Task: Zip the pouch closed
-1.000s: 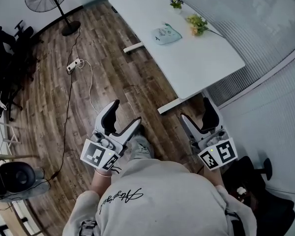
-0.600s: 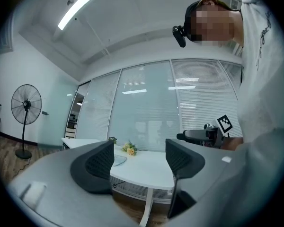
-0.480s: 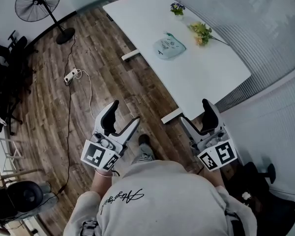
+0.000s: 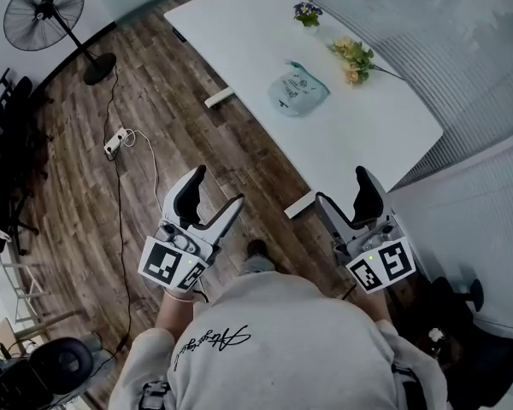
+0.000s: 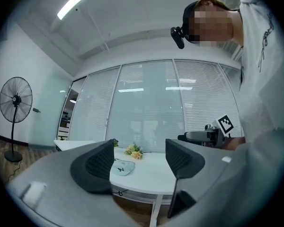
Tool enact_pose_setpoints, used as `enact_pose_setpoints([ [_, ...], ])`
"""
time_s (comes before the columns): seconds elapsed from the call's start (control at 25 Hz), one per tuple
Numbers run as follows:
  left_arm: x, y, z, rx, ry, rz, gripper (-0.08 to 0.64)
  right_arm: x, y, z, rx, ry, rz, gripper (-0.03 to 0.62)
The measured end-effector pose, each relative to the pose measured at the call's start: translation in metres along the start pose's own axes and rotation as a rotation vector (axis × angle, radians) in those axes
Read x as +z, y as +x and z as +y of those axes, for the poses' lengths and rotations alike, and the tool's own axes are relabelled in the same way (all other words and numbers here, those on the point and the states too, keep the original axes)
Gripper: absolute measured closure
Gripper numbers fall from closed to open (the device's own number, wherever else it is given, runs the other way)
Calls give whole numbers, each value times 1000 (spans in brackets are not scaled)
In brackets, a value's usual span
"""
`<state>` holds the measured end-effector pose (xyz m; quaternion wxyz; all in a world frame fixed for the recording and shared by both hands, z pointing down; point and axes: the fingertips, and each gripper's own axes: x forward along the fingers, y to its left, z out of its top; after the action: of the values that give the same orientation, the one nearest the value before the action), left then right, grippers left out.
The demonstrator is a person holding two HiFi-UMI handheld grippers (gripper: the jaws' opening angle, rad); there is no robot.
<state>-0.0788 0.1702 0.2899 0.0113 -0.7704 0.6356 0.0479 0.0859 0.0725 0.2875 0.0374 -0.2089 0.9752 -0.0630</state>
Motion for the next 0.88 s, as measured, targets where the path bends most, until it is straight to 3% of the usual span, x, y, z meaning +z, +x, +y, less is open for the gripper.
enact_pose_setpoints([
  [0.44,-5,28,54,-51,-3,4,232,-4,53,-9,-50,-7,-8,209],
  [0.88,-12,41,74,-93,-16,17,232,-8,71,-14,-87,-3,6,210],
])
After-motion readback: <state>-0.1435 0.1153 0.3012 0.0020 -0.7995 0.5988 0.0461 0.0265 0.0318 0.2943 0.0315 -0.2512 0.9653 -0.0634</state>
